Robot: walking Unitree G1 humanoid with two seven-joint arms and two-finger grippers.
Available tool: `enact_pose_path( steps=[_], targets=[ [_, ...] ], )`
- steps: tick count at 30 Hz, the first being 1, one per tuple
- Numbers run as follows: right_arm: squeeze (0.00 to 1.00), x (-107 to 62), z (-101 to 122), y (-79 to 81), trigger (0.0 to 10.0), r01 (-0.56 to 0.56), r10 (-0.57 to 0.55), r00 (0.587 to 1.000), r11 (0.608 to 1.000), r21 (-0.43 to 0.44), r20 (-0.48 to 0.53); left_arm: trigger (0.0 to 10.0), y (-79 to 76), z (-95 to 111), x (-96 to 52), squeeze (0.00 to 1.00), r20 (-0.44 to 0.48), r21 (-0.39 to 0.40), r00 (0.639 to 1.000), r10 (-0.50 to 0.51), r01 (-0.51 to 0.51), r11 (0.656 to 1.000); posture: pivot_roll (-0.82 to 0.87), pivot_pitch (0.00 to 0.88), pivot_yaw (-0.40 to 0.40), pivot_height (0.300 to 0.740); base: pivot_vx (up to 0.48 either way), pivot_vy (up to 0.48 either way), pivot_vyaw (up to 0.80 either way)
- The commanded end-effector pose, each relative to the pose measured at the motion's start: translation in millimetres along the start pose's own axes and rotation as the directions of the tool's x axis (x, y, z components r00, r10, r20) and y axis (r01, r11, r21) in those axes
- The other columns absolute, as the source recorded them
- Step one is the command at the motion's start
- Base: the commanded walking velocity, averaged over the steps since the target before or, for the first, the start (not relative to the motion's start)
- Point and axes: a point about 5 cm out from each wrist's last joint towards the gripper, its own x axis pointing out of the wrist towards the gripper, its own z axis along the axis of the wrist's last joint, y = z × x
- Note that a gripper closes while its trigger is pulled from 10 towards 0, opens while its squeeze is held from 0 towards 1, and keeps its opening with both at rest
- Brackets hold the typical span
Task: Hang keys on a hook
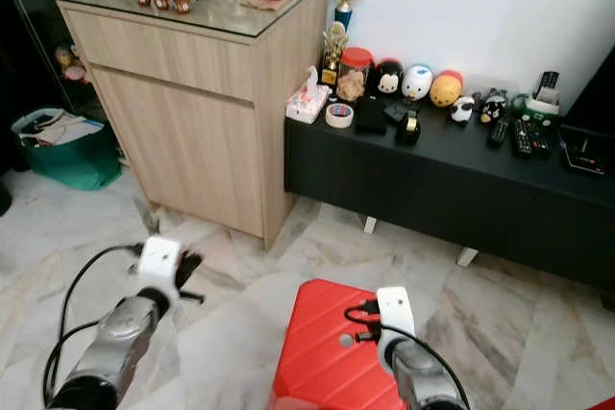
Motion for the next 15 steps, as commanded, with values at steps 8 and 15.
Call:
enact_pose_path(
  steps=[8, 15],
  targets=[
    [0.0, -3.5, -23.1, -12.0, 10.0, 0.069, -0.073, 0.997, 0.987, 0.147, 0.016, 10.0, 14.7, -70.5, -29.1, 0.0, -0.285, -0.029, 0.952, 0.113, -0.127, 0.992, 0.02, 0.0, -0.07, 0.74, 0.0, 0.0, 0.0],
    [0.0, -14.3, -71.2, -14.3, 10.0, 0.131, -0.106, 0.983, 0.977, 0.167, -0.148, 10.0, 8.3, -123.4, -65.9, 0.0, -0.493, -0.08, 0.859, 0.138, -0.202, 0.976, 0.04, 0.0, -0.066, 0.74, 0.0, 0.0, 0.0]
  ],
)
